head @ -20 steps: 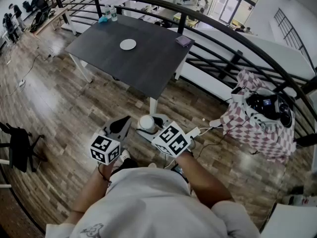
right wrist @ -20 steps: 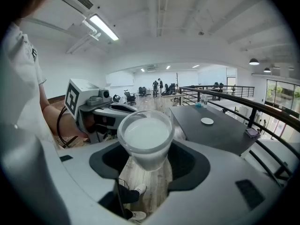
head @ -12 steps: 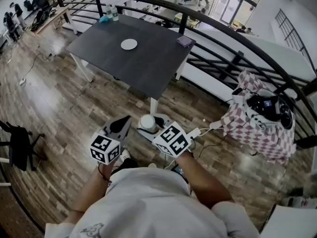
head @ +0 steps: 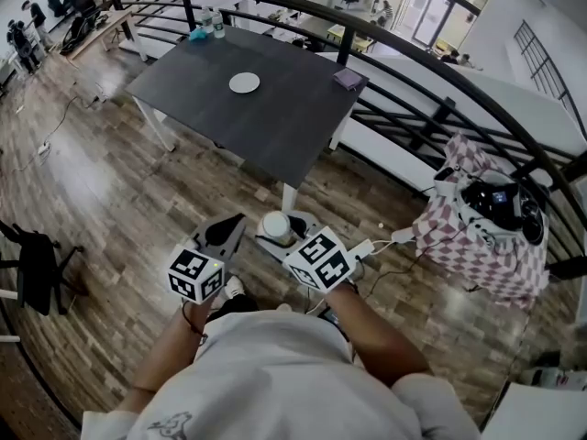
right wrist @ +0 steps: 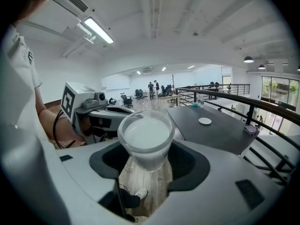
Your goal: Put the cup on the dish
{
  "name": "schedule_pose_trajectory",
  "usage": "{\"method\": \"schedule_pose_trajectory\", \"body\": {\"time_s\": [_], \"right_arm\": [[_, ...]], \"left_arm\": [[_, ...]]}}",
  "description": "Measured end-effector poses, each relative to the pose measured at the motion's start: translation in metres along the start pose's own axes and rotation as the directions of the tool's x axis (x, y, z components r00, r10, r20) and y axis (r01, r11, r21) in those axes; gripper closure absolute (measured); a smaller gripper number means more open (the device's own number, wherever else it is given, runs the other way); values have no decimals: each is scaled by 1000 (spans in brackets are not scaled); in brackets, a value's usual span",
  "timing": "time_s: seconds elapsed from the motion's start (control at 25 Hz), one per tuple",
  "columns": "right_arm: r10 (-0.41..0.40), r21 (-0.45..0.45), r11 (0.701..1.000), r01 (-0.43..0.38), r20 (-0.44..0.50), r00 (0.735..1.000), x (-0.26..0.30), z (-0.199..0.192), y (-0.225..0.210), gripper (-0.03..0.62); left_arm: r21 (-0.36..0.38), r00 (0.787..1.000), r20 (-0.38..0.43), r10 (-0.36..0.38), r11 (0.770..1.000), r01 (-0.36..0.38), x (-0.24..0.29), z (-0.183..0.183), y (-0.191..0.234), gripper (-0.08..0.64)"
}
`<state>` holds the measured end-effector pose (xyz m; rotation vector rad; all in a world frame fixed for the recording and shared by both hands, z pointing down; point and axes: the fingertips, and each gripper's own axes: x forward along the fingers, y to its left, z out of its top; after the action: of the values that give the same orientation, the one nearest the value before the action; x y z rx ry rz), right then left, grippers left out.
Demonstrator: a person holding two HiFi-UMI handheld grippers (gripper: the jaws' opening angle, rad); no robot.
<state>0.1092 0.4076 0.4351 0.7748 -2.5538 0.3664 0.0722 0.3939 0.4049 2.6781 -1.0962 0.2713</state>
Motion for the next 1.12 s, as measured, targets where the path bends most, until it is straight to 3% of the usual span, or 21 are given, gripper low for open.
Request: {"method": "schedule_pose_trajectory", "body": {"time_s": [0.4, 0.84, 1.12], "right_arm": [[-27, 18, 999, 27, 3, 1000, 49, 26, -13, 329], [-64, 95, 994, 59, 42, 997, 153, 98, -22, 330], [-76, 109, 992, 69, 60, 995, 199, 132, -19, 328]], "left_arm": [[-23, 999, -2, -43, 999, 43, 2, 1, 53, 561], [-15, 996, -10, -91, 996, 91, -17, 24, 174, 561], [-8, 994, -13, -108, 994, 108, -36, 32, 226, 560]]}}
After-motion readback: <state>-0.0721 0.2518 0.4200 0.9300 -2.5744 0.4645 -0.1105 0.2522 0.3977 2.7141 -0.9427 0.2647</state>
